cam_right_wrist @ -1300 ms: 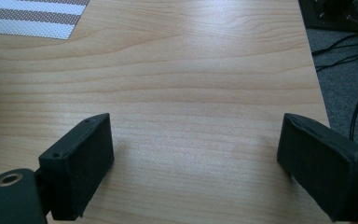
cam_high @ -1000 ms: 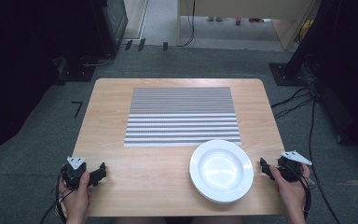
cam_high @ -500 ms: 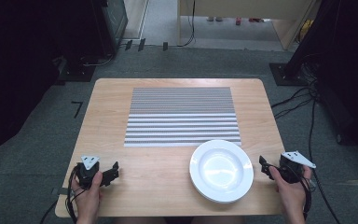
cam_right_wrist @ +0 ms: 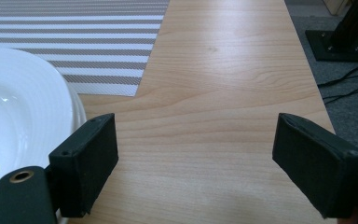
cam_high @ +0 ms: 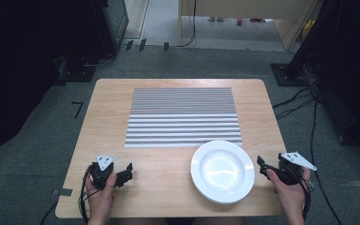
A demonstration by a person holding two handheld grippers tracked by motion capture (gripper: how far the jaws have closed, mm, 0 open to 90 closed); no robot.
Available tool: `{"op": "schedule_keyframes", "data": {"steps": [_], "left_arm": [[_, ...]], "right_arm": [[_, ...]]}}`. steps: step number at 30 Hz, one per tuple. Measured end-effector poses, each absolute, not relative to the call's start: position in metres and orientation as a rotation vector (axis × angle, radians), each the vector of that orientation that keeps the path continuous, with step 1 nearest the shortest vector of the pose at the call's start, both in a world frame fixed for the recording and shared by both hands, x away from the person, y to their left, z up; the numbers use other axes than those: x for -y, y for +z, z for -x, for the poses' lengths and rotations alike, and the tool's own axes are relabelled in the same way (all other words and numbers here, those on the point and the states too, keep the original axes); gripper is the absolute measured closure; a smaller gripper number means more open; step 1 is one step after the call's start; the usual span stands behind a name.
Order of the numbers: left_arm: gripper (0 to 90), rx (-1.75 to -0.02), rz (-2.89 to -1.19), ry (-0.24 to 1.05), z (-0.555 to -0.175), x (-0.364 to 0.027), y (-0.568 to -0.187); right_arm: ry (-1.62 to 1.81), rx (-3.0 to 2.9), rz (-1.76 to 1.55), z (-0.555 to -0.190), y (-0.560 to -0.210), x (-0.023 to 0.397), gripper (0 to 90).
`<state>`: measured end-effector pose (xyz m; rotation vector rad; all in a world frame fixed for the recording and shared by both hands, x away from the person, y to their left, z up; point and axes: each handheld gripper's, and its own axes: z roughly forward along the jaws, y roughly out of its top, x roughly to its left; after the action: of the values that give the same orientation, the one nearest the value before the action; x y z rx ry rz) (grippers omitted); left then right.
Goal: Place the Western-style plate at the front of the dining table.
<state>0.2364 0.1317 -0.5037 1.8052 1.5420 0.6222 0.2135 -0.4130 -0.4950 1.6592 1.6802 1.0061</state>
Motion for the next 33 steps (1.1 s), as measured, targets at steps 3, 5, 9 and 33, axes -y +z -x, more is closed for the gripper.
{"op": "schedule_keyframes", "data": {"steps": [3, 5, 9, 33], "left_arm": [[10.5, -1.51, -1.815, 0.6, -0.236, -0.119, -0.501], [10.5, -1.497, -1.815, 0.588, -0.235, -0.114, -0.499], [10.5, -1.476, -1.824, 0.571, -0.234, -0.104, -0.498], [10.5, -1.371, -1.839, 0.481, -0.241, -0.046, -0.493]], "right_arm": [[1.021, -1.677, -1.661, -0.213, -0.494, 0.411, 14.8], [1.029, -1.679, -1.661, -0.213, -0.494, 0.409, 14.9], [1.037, -1.683, -1.659, -0.212, -0.493, 0.407, 15.0], [1.098, -1.702, -1.65, -0.212, -0.49, 0.396, 19.2]]}}
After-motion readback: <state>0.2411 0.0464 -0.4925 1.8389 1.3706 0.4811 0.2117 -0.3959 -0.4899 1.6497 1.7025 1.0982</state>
